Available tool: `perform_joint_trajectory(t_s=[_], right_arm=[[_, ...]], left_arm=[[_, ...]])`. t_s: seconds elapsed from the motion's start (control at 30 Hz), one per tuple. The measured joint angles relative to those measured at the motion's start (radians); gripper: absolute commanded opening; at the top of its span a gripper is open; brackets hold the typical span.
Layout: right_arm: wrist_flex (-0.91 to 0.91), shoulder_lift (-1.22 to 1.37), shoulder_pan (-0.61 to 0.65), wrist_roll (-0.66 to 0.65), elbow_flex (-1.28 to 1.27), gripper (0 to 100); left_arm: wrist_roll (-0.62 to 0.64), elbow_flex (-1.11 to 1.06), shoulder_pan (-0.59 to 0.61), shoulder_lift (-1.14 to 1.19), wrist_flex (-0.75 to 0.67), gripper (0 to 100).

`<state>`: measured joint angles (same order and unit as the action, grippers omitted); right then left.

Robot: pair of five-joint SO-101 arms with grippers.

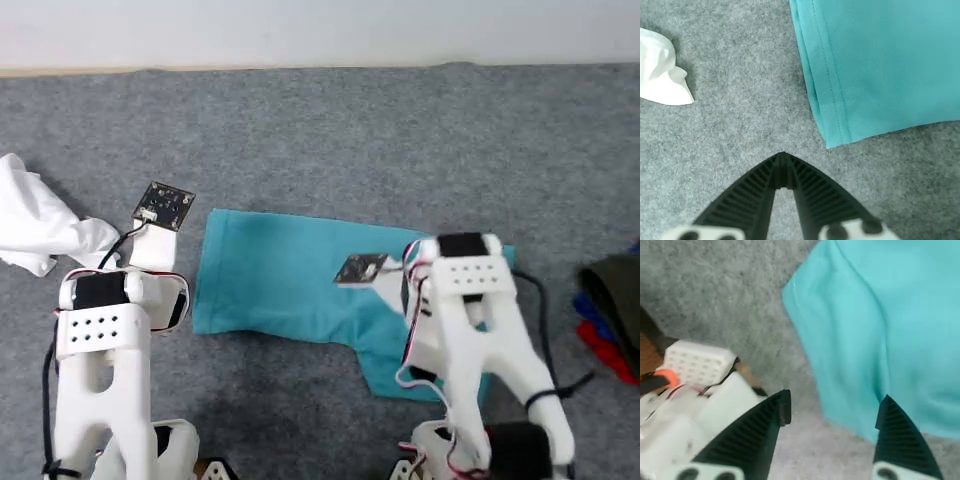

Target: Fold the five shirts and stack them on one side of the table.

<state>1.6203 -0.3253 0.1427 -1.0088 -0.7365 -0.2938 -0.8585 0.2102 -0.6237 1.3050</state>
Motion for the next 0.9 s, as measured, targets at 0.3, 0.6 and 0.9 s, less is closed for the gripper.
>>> perform_joint_trajectory(t_s=[0.3,0.6,0.9], right_arm=[[-0.347,-0.038,0.032,0.0,-0.281,28.8],[-0.493,-0.069,0.032,0.0,-0.362,28.6],[-0.509,-0.071,0.031,0.0,-0.353,20.3]], left_arm=[[0.0,0.0,0.0,0.0,0.0,0],[0.0,0.0,0.0,0.0,0.0,0],[0.0,0.0,0.0,0.0,0.0,0]])
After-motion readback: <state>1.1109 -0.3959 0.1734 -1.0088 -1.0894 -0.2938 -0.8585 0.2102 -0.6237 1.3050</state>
